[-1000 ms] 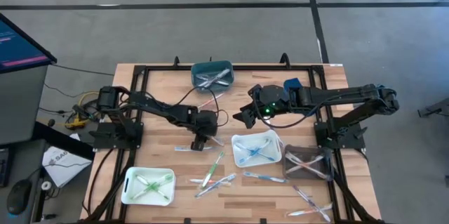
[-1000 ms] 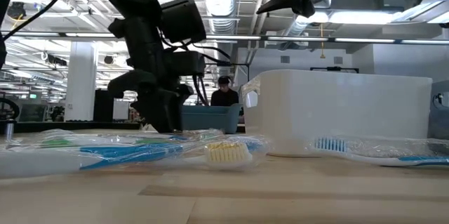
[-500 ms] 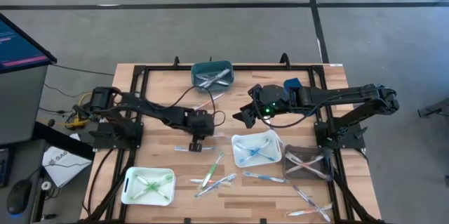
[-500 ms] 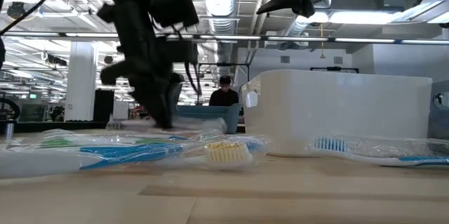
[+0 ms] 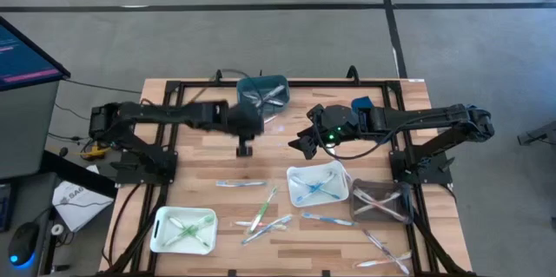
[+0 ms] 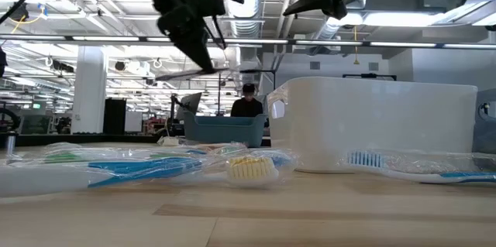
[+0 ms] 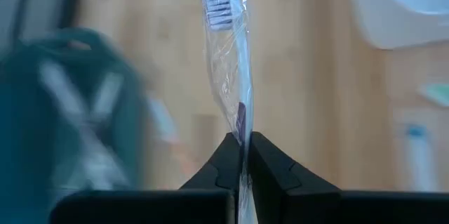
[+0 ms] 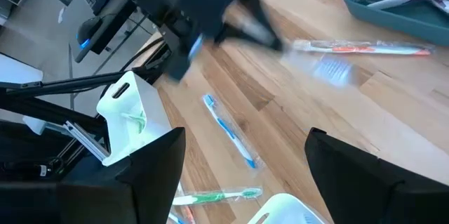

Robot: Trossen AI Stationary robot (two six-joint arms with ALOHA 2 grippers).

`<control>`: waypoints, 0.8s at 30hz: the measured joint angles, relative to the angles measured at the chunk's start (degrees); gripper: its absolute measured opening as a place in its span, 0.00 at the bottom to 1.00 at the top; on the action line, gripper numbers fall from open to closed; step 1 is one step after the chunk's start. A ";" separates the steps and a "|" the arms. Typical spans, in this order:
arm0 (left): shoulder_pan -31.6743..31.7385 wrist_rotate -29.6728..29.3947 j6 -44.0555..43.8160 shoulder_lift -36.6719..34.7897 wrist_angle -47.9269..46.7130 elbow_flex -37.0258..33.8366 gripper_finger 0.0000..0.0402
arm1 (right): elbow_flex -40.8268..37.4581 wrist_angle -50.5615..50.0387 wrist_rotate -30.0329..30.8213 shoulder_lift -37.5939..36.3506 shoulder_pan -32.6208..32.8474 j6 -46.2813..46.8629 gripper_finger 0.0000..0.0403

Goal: Pick & Place Toothbrushes
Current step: Put the violet toothbrush into the blue bin

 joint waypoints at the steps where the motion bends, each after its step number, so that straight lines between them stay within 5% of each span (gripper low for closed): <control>1: 1.91 0.02 2.58 0.61 -0.36 1.65 0.02 | 0.00 0.00 -0.01 0.00 0.00 -0.03 0.71; 12: 21.68 3.35 28.00 13.27 -4.86 18.91 0.02 | 0.00 -0.69 -0.03 0.00 0.66 -1.12 0.71; 24: 25.33 9.76 32.51 22.26 -6.55 24.90 0.02 | 0.00 -1.88 -0.45 0.00 1.88 -1.51 0.71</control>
